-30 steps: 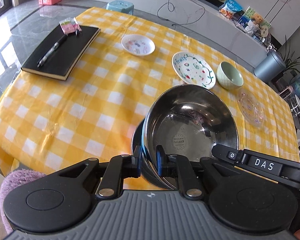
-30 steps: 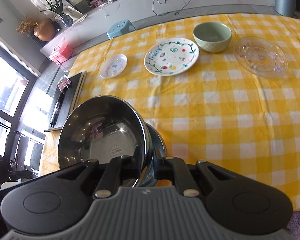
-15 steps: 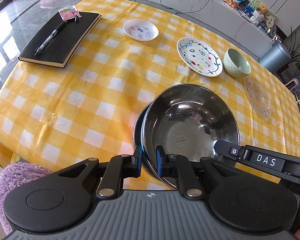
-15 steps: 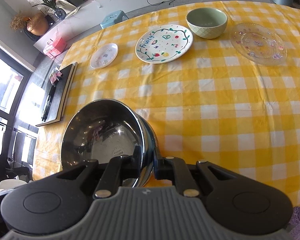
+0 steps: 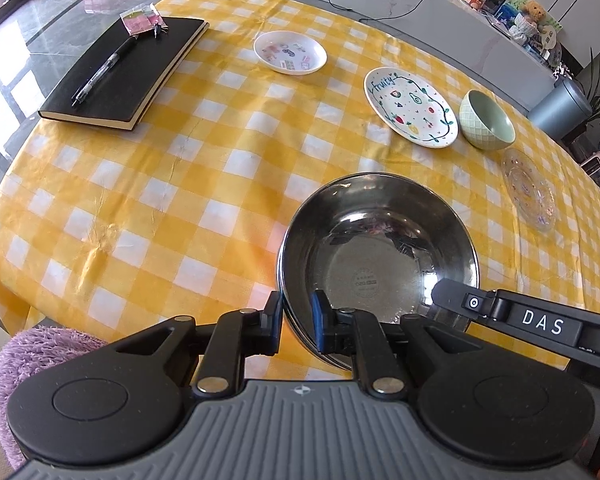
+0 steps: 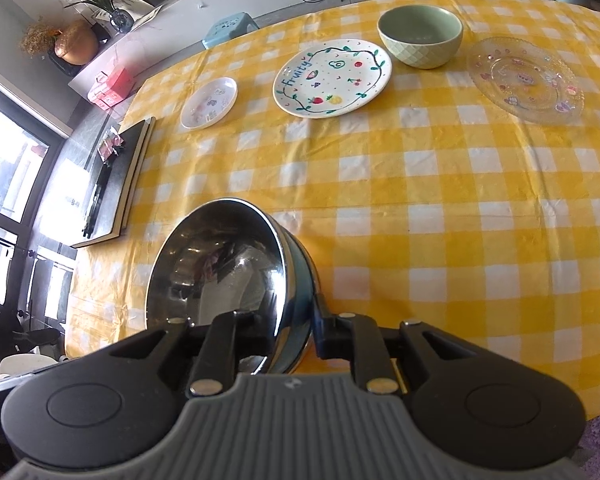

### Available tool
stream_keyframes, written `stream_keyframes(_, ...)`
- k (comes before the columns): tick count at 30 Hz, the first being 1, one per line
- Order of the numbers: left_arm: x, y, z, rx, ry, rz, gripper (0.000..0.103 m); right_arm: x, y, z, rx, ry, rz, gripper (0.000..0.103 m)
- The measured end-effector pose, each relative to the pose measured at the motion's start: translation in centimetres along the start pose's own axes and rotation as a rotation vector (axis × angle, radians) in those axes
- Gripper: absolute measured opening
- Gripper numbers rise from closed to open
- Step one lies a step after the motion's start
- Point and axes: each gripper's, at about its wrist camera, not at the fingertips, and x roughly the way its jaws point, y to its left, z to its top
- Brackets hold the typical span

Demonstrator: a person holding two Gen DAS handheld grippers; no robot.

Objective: Organize plates and bowls
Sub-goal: 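Open both grippers and lift them away from the stacked bowls, then move both grippers to the pale green bowl and close on its rim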

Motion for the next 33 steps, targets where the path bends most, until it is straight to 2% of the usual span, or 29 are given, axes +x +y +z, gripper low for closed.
stream_keyframes(6, -0.8, -0.3, 0.3, 0.014, -0.025, 0.014, 0.022, -0.4, -0.3, 0.1, 0.0, -0.022, -0.004, 0.018)
stream_keyframes(11, -1.7, -0.6, 0.5, 0.03, -0.062, 0.042, 0.032, -1.4, -0.8, 0.3, 0.003, -0.054, 0.012, 0.03)
stream_keyframes(16, -2.9, -1.4, 1.1, 0.046, -0.105, 0.039, 0.039, -2.8, -1.2, 0.6, 0.001, -0.107, 0.019, 0.032)
stream_keyframes(24, -3.4, -5.3, 2.1, 0.118, -0.172, -0.002, 0.047, -4.6, -4.1, 1.5, 0.042, -0.192, -0.006, 0.041)
stream_keyframes(33, -1.8, -10.4, 3.7, 0.21, -0.206, -0.041, 0.056, -5.2, -9.7, 3.1, 0.165, -0.236, -0.042, 0.048)
